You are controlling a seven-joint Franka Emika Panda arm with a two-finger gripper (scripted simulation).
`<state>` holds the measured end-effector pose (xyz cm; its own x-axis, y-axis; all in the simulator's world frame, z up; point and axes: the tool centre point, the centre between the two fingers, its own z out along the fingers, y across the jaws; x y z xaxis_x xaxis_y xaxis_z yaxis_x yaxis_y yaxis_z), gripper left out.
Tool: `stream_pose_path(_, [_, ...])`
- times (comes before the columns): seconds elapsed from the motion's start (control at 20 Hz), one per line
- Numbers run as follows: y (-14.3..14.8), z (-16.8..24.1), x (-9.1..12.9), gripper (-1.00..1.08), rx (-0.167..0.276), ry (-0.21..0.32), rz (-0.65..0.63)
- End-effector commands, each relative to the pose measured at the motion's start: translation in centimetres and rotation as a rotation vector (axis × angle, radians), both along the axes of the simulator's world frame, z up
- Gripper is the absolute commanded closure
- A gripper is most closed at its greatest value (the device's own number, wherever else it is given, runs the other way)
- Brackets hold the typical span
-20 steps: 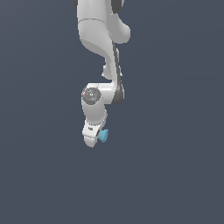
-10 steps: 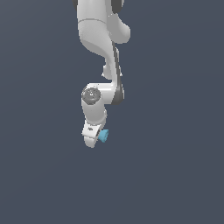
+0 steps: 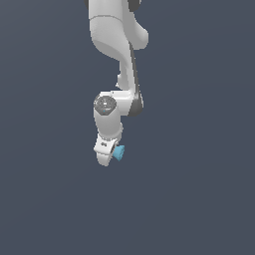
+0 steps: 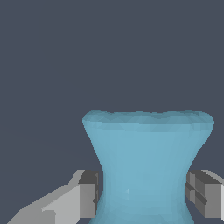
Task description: Pick up the object and move it to a goal position.
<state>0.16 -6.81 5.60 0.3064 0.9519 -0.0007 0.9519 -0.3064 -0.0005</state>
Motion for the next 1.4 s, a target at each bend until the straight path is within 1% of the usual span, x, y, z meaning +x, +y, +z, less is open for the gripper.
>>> stream_pose_path(0.0, [0.4,1.1,-0.1,1.08,0.000,-0.001,0.001])
stream_pose_path(0.2, [1.4,3.7,-0.5,1.08,-0.001,-0.001,0.001])
stream_pose_path(0.45, [3.1,8.2,-1.2,1.08,-0.001,-0.001,0.001])
stream_pose_path(1.35, [11.0,28.9,-4.0,1.08,0.000,0.000,0.004])
